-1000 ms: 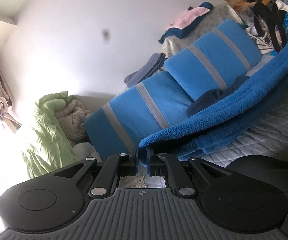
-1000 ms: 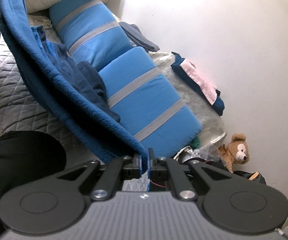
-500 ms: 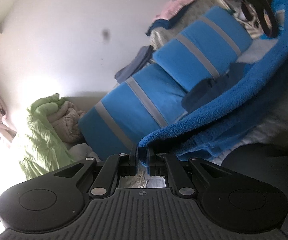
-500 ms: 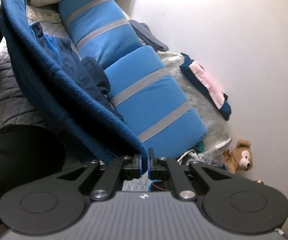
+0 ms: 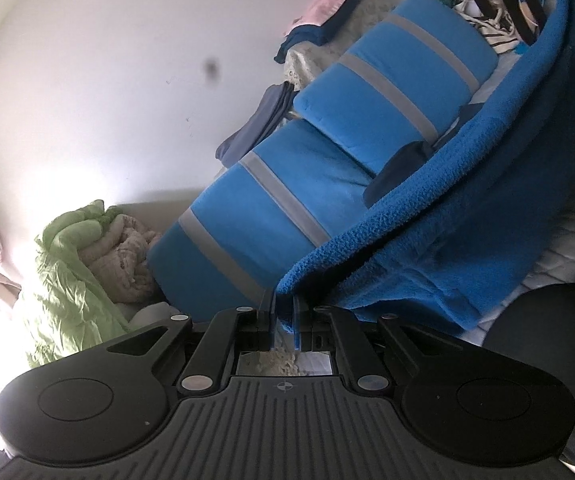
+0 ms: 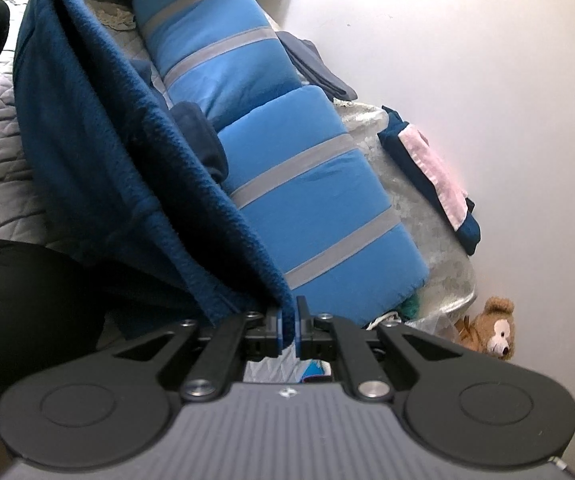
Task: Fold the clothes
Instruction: 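Lift the blue fleece edge high with both tools, then carry the raised fleece edge with both tools over the hoodie toward the pillows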
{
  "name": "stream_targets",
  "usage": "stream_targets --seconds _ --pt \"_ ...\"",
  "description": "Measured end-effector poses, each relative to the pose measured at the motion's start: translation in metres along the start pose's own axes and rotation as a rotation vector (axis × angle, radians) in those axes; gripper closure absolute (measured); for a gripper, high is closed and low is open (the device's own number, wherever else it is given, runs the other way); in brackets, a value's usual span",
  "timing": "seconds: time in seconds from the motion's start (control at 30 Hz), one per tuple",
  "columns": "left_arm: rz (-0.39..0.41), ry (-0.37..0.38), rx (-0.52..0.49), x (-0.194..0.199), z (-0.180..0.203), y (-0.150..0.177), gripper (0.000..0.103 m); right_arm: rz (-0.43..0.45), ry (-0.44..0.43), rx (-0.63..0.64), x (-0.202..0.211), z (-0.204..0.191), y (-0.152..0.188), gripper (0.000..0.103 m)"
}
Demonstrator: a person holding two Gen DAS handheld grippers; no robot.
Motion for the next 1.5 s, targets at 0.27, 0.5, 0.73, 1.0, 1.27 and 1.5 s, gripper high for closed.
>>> stream_targets --seconds 0.27,0.5,0.73,1.0,1.27,1.5 --pt "0.008 -0.01 -0.03 -0.023 -0.001 -0.005 0.093 0.03 0.023 0.025 -0.015 0.013 -0.011 0.096" --pt "0.012 -0.01 -0.064 -0.047 -0.001 -0.013 0.093 0.039 0.034 0.058 -0.031 0.023 -0.019 0.096" --pt "0.016 -0.01 -0.101 -0.068 0.0 -0.017 0.093 0.043 0.037 0.055 -0.051 0.034 -0.022 0.096" --pt "0.062 -0.029 -0.226 -0.083 0.014 -0.013 0.092 0.026 0.003 0.07 -0.074 0.04 -0.017 0.096" --pt "0.049 -0.011 -0.247 -0.102 0.021 -0.013 0.093 0.018 -0.02 0.093 -0.092 0.042 -0.02 0.096" --pt "0.048 0.001 -0.274 -0.119 0.024 -0.016 0.093 -0.001 -0.03 0.116 -0.112 0.047 -0.023 0.096"
Point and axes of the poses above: each gripper's, at about its wrist camera, not at the fingertips, and x roughly against the way its jaws point, z to its right, y to its underside, the point moved 4 cm from there along -x, roughly the way its jaws point, and after that the axes turned 11 degrees about -y, right-handed, at the moved point
